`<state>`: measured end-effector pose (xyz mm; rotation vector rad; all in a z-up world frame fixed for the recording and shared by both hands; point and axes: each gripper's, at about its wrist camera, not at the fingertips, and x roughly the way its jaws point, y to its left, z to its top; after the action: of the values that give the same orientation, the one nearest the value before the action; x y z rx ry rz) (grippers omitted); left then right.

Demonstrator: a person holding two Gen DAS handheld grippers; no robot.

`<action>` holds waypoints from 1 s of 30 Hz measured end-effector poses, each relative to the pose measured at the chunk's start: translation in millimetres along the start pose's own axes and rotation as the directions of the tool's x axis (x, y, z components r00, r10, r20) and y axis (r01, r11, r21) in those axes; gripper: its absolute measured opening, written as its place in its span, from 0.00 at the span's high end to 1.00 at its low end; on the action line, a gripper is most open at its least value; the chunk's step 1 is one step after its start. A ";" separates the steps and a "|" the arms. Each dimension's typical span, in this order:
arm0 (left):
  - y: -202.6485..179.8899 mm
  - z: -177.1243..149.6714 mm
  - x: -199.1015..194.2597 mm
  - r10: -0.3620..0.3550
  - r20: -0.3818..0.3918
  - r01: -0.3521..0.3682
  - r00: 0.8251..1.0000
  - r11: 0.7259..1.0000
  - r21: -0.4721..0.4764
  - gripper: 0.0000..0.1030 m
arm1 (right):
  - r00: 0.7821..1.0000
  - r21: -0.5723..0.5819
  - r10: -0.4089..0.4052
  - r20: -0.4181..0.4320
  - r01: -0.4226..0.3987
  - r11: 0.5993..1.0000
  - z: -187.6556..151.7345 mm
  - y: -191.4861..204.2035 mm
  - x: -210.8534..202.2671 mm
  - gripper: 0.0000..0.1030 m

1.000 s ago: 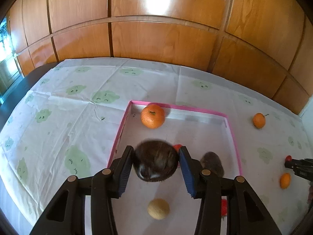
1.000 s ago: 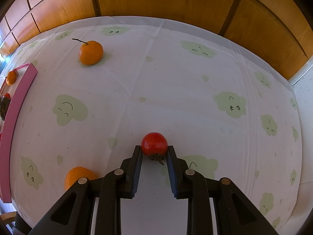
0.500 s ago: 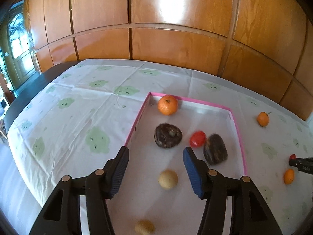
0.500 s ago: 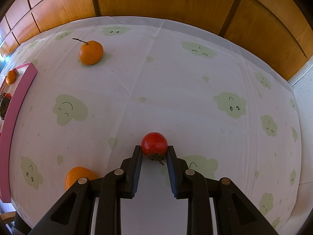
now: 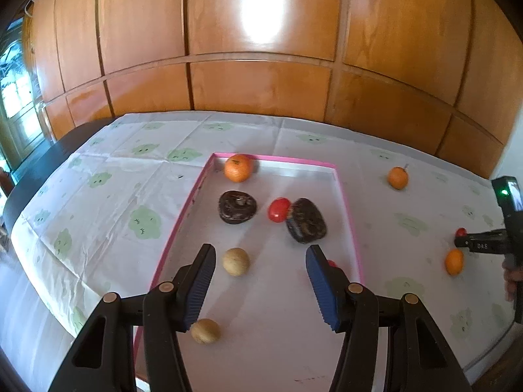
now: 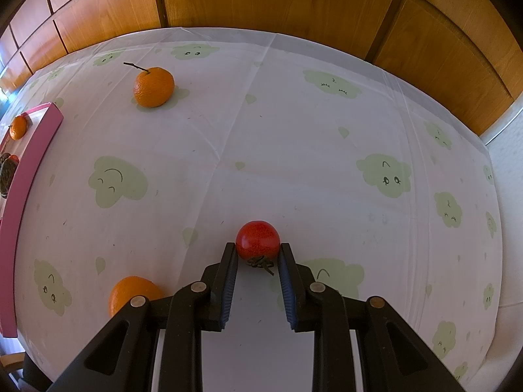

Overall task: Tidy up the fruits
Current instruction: 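Carry the red tomato into the pink tray and open the right tool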

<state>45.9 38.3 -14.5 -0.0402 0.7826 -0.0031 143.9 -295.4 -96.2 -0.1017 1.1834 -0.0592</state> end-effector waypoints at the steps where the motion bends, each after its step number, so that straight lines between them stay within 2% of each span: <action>1: -1.6 -0.5 -2.1 -0.001 0.005 0.001 1.000 1.000 0.005 0.43 | 1.000 0.000 -0.001 0.001 0.001 1.000 0.0 -0.1 -0.2 0.76; 6: -4.8 -2.4 -9.0 -0.009 0.016 0.008 1.000 1.000 0.015 0.43 | 1.000 0.004 0.015 0.026 -0.015 1.000 -1.6 5.2 -8.1 0.76; 9: -3.8 -3.4 -11.2 -0.012 0.017 0.011 1.000 1.000 0.016 0.43 | 0.998 0.006 0.044 0.055 -0.045 0.999 -2.0 5.9 -17.4 0.82; 13: -1.8 -3.4 -11.9 -0.012 0.018 0.012 1.000 1.000 0.011 0.43 | 0.995 -0.015 0.055 0.083 -0.054 0.998 -2.5 11.1 -28.9 0.82; 16: -0.5 -3.3 -13.0 -0.014 0.021 0.014 1.000 1.000 0.004 0.43 | 0.996 -0.021 0.049 0.077 -0.048 0.999 -1.1 14.8 -27.6 0.82; 18: 1.0 -3.9 -12.8 -0.014 0.019 0.014 1.000 1.000 0.000 0.43 | 0.996 -0.007 0.053 0.070 -0.053 0.999 -2.2 12.3 -26.8 0.86; 24: 4.3 -5.9 -14.5 -0.017 0.022 0.017 1.000 1.000 -0.006 0.43 | 0.994 0.010 0.085 0.075 -0.086 0.996 -2.7 9.8 -32.2 0.86; 26: 4.9 -6.4 -13.1 -0.020 0.016 0.020 1.000 1.000 -0.011 0.43 | 0.992 0.040 0.105 0.070 -0.108 0.993 -1.3 4.6 -30.8 0.85; 28: 4.0 -6.8 -12.6 -0.023 0.015 0.024 1.000 1.000 -0.008 0.43 | 0.989 0.073 0.129 0.074 -0.134 0.988 1.6 -0.2 -29.8 0.73; 30: 3.4 -7.2 -12.3 -0.025 0.013 0.026 1.000 1.000 -0.007 0.43 | 0.982 0.096 0.163 0.093 -0.172 0.980 7.3 -2.7 -30.0 0.67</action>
<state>32.1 41.6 -11.0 -0.0567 0.7688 -0.0243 139.4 -294.7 -65.5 0.0863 1.0984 0.0319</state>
